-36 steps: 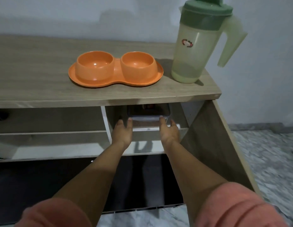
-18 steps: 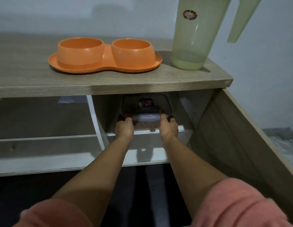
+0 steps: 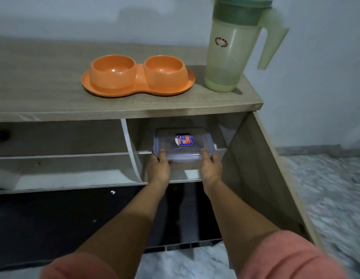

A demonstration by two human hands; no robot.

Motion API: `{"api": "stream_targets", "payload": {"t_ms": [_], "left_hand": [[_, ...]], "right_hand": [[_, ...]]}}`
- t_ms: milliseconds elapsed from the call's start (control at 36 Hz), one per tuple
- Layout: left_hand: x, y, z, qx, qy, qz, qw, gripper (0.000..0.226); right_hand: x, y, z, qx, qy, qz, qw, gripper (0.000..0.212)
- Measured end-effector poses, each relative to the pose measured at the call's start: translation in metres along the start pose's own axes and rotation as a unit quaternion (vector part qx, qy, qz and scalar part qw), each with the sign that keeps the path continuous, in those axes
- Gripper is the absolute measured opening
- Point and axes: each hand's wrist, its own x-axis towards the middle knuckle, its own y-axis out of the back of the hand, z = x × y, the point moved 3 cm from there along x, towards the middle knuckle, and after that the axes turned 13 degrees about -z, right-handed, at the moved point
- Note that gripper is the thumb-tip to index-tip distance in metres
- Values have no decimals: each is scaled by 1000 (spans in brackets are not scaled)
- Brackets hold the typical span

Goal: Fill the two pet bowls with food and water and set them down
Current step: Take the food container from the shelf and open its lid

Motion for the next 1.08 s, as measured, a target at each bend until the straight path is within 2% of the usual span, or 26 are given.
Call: {"api": "stream_targets", "payload": {"t_ms": [139, 333, 500, 583, 806, 972, 1083], "left_hand": [[-69, 10, 14, -10, 18, -19, 1000, 50], [-153, 43, 62, 20, 18, -28, 999, 50], [-203, 75, 127, 17, -38, -37, 998, 51], [-222, 96, 167, 14, -76, -11, 997, 46], [-232, 136, 245, 37, -130, 30, 990, 48], [-196, 155, 285, 26, -145, 52, 988, 53], [-156, 163, 309, 34, -147, 71, 986, 51]], "right_hand": [[-68, 10, -22, -5, -35, 1, 999, 49], [-162, 17, -82, -3, -27, 6, 1000, 49], [-214, 12, -147, 6, 3, 11, 1000, 53], [-233, 4, -187, 2, 34, 12, 999, 51], [-243, -23, -272, 27, 103, -17, 994, 48], [-210, -48, -314, 40, 135, -31, 990, 47], [-171, -66, -332, 25, 126, -40, 991, 60]]}}
